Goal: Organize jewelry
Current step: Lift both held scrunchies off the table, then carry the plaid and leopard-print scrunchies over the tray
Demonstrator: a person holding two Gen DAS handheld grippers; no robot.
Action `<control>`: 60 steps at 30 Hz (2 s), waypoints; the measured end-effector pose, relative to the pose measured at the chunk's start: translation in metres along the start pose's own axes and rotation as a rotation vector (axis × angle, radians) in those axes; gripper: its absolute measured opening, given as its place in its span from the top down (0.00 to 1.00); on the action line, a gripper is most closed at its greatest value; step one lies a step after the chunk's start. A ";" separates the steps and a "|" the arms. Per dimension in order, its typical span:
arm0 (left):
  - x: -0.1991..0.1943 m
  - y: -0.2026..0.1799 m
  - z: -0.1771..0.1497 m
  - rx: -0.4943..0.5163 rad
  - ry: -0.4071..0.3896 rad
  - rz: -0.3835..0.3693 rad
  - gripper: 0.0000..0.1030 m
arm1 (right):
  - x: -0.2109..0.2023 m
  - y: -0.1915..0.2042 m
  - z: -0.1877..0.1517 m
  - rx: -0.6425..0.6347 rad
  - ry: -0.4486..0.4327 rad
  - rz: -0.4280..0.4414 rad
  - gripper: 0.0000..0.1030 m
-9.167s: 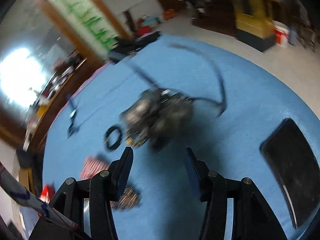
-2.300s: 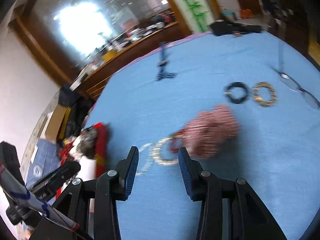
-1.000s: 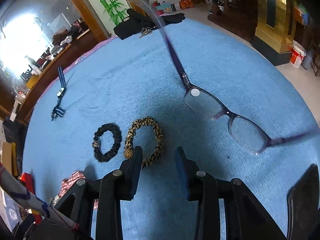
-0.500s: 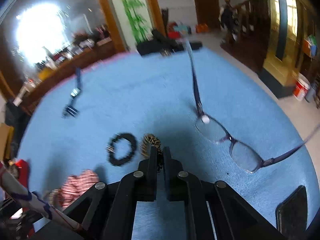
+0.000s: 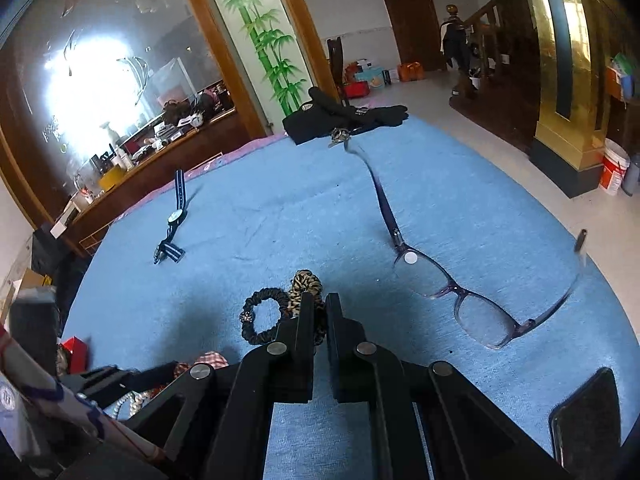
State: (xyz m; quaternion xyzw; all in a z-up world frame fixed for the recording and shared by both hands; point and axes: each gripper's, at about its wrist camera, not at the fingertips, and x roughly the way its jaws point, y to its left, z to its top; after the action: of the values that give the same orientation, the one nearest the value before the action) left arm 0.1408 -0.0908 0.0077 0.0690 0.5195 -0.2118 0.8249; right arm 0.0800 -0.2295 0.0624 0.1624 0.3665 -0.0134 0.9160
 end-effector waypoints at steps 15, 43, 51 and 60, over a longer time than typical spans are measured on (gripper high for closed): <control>-0.082 -0.003 -0.034 -0.059 -0.157 -0.001 0.86 | -0.022 0.012 -0.001 -0.054 -0.068 0.044 0.95; -0.149 0.036 -0.133 -0.146 -0.241 -0.016 0.84 | -0.091 0.078 -0.084 -0.134 0.009 0.247 0.94; -0.161 0.061 -0.149 -0.197 -0.265 0.006 0.84 | -0.092 0.111 -0.093 -0.195 0.028 0.271 0.94; -0.182 0.099 -0.173 -0.268 -0.298 0.052 0.84 | -0.094 0.160 -0.104 -0.274 0.060 0.344 0.94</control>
State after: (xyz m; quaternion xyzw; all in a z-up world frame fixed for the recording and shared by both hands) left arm -0.0285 0.1073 0.0806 -0.0600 0.4130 -0.1274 0.8998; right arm -0.0347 -0.0555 0.1011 0.0971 0.3588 0.1979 0.9070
